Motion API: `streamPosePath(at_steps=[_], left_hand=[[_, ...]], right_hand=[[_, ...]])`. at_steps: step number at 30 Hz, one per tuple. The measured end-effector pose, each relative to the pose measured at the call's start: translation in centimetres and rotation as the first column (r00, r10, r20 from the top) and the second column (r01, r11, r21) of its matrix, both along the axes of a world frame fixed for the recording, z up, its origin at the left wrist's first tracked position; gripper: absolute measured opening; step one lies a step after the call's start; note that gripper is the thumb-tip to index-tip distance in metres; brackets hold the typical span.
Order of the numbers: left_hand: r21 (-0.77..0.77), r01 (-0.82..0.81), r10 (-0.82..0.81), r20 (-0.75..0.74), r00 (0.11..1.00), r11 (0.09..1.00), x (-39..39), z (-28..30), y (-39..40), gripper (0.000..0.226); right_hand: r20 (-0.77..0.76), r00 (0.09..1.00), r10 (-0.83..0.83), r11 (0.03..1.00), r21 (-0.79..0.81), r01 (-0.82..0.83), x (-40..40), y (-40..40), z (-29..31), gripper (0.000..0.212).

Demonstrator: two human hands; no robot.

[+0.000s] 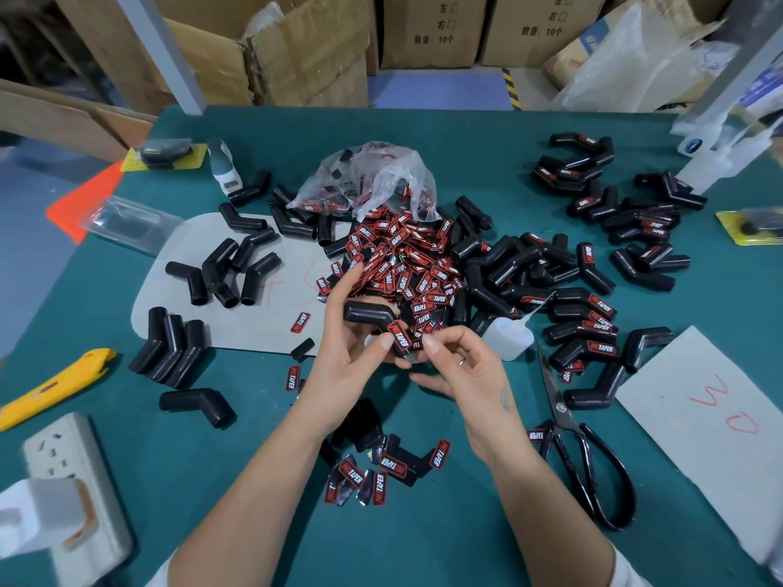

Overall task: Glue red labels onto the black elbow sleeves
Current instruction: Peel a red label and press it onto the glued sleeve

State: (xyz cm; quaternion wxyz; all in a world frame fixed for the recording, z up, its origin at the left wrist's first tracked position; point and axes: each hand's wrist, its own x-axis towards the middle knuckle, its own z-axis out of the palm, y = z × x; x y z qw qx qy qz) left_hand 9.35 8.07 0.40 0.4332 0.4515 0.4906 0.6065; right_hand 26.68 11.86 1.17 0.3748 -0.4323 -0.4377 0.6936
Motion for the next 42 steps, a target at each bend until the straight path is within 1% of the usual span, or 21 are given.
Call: streamPosePath(at_steps=[2,4,6,8,10,13,15,18,24,29,34,39,42], left_hand=[[0.011,-0.051,0.051,0.074,0.996,0.999,0.4,0.1,0.0,0.079],[0.005,-0.101,0.099,0.143,0.985,0.995,0.9,0.1,0.1,0.081],[-0.001,-0.141,0.139,0.174,0.975,0.99,1.3,0.2,0.1,0.081],[0.008,-0.165,0.162,0.154,0.975,0.986,1.4,0.3,0.0,0.08],[0.006,-0.181,0.179,0.113,0.977,0.983,1.4,0.3,0.0,0.077],[-0.005,-0.175,0.174,0.068,0.982,0.985,1.5,0.1,-0.2,0.063],[-0.026,-0.153,0.154,0.058,0.986,0.988,1.7,0.1,-0.3,0.051],[-0.057,-0.152,0.154,0.027,0.988,0.987,1.9,0.3,-0.5,0.041],[-0.07,-0.161,0.165,0.046,0.985,0.984,2.2,0.5,-0.4,0.026],[-0.068,-0.171,0.174,0.047,0.984,0.983,2.2,0.2,-0.5,0.024],[-0.072,-0.169,0.172,0.045,0.984,0.983,2.3,0.3,-0.5,0.023],[-0.065,-0.152,0.159,0.102,0.982,0.986,2.5,0.4,-0.5,0.019],[-0.061,-0.135,0.143,0.148,0.979,0.989,2.5,0.3,-0.5,0.018]], right_hand=[[0.005,1.0,0.017,1.0,-0.025,-0.017,-0.2,-0.1,0.0,0.011],[-0.007,0.999,0.04,0.998,-0.052,-0.041,-0.4,-0.2,0.1,0.018],[-0.031,0.999,0.04,0.996,-0.079,-0.042,-0.5,-0.3,0.1,0.023],[-0.057,0.998,0.008,0.995,-0.104,-0.014,-0.5,-0.3,0.2,0.027],[-0.057,0.998,-0.004,0.995,-0.095,-0.001,-0.4,-0.2,0.1,0.034],[-0.073,0.997,-0.032,0.997,-0.07,0.027,-0.5,-0.3,-0.1,0.041],[-0.068,0.994,-0.083,0.995,-0.06,0.079,-0.6,-0.3,-0.2,0.04],[-0.057,0.99,-0.132,0.991,-0.029,0.13,-0.6,-0.3,-0.2,0.037],[-0.065,0.987,-0.146,0.988,0.034,0.149,-0.5,-0.5,0.2,0.026],[-0.067,0.99,-0.124,0.99,0.06,0.128,-0.6,-0.6,0.6,0.009],[-0.057,0.99,-0.13,0.989,0.066,0.133,-0.7,-0.6,0.5,0.008],[-0.044,0.987,-0.152,0.982,0.103,0.156,-0.6,-0.4,0.2,0.015],[-0.052,0.989,-0.141,0.983,0.115,0.146,-0.5,-0.3,0.0,0.006]])
